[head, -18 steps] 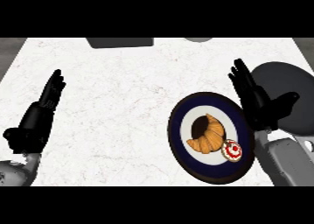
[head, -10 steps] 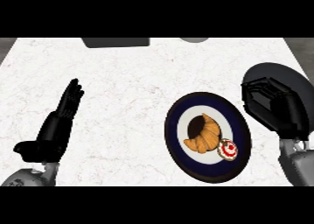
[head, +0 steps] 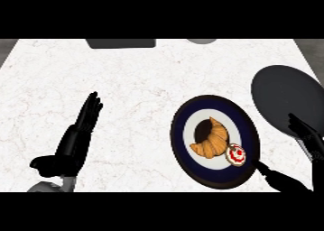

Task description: Pick the croissant from the plate and place it in the pan

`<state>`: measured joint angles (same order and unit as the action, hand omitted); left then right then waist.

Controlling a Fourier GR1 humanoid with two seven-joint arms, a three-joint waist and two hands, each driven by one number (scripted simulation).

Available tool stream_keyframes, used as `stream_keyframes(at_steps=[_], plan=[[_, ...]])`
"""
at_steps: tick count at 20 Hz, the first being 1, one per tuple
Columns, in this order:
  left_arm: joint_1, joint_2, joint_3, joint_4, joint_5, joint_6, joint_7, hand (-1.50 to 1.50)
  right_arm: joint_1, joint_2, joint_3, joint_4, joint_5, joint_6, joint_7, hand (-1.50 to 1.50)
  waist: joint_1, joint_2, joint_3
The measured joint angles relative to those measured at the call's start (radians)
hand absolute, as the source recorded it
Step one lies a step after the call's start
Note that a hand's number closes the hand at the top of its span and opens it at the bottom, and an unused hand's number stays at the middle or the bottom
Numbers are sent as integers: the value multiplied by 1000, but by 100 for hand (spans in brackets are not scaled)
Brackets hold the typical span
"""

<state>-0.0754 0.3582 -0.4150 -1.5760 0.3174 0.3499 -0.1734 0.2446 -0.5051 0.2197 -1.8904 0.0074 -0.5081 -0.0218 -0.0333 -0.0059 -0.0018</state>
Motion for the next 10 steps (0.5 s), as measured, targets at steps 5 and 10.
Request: stream_keyframes(at_steps=[5,10], plan=[[-14,-28,-5,20,-14,-19,-2,0,27,-106,19,-134,112,35,208,-150,19,3,0],[-31,-51,-4,49,-30,-36,-18,0,-106,-167,65,-124,179,146,440,-150,39,8,0]])
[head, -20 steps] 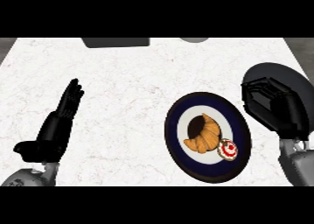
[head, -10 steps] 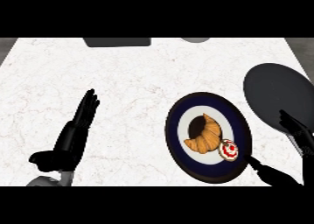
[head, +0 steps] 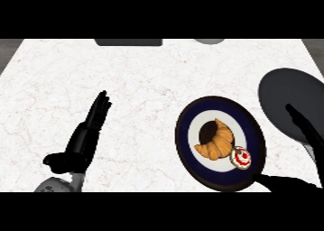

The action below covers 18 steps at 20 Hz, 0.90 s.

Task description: Pick the croissant from the plate and place it in the pan

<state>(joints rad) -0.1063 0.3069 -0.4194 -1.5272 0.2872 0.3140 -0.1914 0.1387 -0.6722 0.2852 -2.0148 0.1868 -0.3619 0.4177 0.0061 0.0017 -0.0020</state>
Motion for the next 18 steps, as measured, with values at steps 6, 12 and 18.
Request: stream_keyframes(at_steps=[6,12,18], plan=[[-12,1,10,-1,4,-26,17,0,-159,-25,122,76,63,175,235,-150,19,3,0],[4,-14,14,1,-11,-31,7,0,-335,62,247,225,125,332,388,-150,19,2,1],[27,-31,38,-32,-35,-46,35,0,-404,196,276,342,204,420,455,-150,5,-1,2]])
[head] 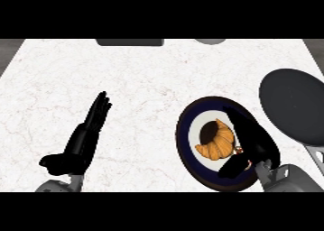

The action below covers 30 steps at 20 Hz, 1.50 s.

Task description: Pick the croissant from the plate and place it in the pan

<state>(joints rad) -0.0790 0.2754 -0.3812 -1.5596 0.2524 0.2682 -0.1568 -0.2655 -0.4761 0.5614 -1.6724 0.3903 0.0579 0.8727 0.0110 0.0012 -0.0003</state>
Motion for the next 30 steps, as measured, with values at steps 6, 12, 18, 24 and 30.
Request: stream_keyframes(at_steps=[6,12,18,24,30], plan=[[22,-20,51,-5,-35,-43,3,0,26,91,-43,38,74,48,-8,-150,-7,-1,0],[29,-53,82,-18,-75,-75,27,0,60,158,-100,79,147,53,-65,-150,-9,-2,0],[24,-80,131,20,-93,-126,11,0,58,228,-152,178,210,40,-148,-150,-9,-1,0],[39,-117,144,-3,-135,-132,30,0,42,278,-205,286,251,60,-194,-150,-9,-2,0],[31,-138,140,-15,-160,-126,57,0,7,259,-197,356,289,113,-271,150,-10,-13,-11]])
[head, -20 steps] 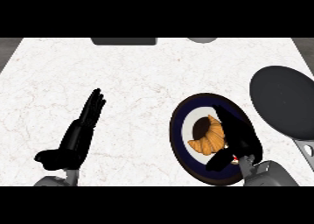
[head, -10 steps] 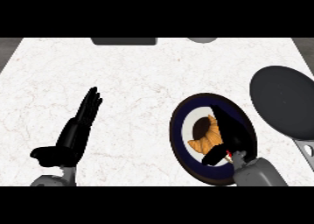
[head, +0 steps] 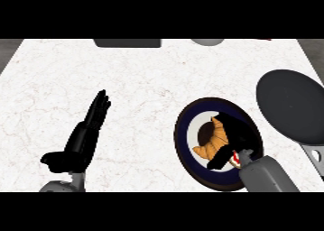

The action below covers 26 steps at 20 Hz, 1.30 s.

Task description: Pick the croissant from the plate and place it in the pan

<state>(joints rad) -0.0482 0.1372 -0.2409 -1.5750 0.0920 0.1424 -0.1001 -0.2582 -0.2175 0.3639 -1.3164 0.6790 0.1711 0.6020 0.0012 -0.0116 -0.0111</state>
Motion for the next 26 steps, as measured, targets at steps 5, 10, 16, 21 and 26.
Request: stream_keyframes(at_steps=[5,10,16,21,26], plan=[[7,-11,8,25,-9,-16,-28,0,-10,-4,6,29,55,-14,-53,150,-2,-6,-5],[16,-28,5,3,-27,-12,-15,0,-11,-8,-9,42,109,-55,-109,150,1,-5,-1],[13,-26,22,-6,-28,-26,-1,0,27,-17,-19,-63,206,-143,-69,150,-4,4,7],[6,-27,31,10,-29,-40,-10,0,-73,78,-31,-70,317,-210,93,150,2,10,10],[27,-30,27,-11,-32,-39,-5,0,-164,134,-9,-125,485,-267,262,150,3,8,10]])
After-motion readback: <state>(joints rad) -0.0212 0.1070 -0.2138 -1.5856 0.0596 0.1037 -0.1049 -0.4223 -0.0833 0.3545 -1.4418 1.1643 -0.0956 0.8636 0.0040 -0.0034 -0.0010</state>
